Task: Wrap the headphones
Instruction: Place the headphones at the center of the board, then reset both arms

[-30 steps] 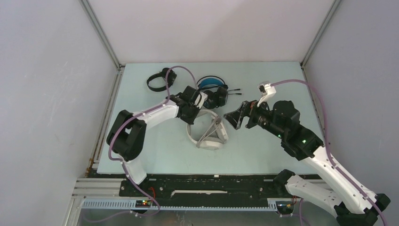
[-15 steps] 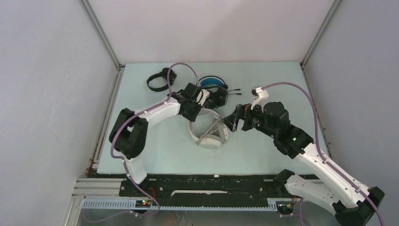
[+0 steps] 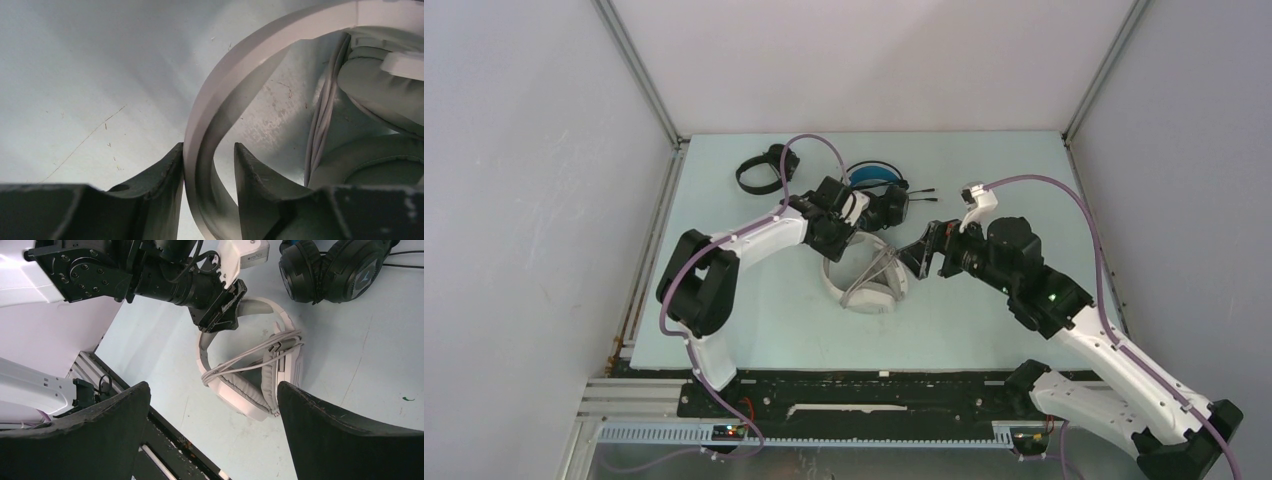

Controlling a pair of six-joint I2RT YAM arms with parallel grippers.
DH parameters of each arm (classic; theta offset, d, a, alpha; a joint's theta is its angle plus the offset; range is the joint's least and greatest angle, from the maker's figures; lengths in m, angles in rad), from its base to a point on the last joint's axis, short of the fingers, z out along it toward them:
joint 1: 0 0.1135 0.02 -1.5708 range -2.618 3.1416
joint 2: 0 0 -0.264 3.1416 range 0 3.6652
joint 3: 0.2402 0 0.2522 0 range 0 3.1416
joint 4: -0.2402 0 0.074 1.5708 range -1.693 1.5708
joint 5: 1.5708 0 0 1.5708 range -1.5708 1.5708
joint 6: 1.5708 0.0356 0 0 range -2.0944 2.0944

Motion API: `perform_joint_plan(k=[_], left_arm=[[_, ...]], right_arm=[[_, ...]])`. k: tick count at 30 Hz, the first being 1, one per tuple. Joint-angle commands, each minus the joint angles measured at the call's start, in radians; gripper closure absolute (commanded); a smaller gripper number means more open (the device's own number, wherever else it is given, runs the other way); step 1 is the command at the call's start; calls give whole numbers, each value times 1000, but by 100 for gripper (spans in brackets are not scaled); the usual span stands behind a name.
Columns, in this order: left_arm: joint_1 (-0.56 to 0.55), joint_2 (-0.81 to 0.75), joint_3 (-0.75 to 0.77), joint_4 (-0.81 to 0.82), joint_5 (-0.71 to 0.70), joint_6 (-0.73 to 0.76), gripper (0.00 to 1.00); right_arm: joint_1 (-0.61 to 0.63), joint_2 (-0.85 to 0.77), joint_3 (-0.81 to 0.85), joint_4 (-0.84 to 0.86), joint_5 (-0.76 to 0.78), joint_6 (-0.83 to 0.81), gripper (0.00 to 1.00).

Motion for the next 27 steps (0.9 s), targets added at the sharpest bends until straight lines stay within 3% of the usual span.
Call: perform_joint_plan(k=[1,10,20,25,27], left_arm=[[1,-39,56,-15,2,20,55],[8,-135,129,-81,20,14,44],[45,-286,230,-133,74,-58,42],[51,-439,296,-165,3,-92,37],[51,-504,309,-163,-61,-115,28]], right_arm=[[-7,-22,3,38,18,16,1],[-7,-27,3,13,9,21,1],[-9,-62,16,-59,-3,35,1],[-9,-86,66,-177,85,51,0],[-9,-93,99,-244,143,56,0]])
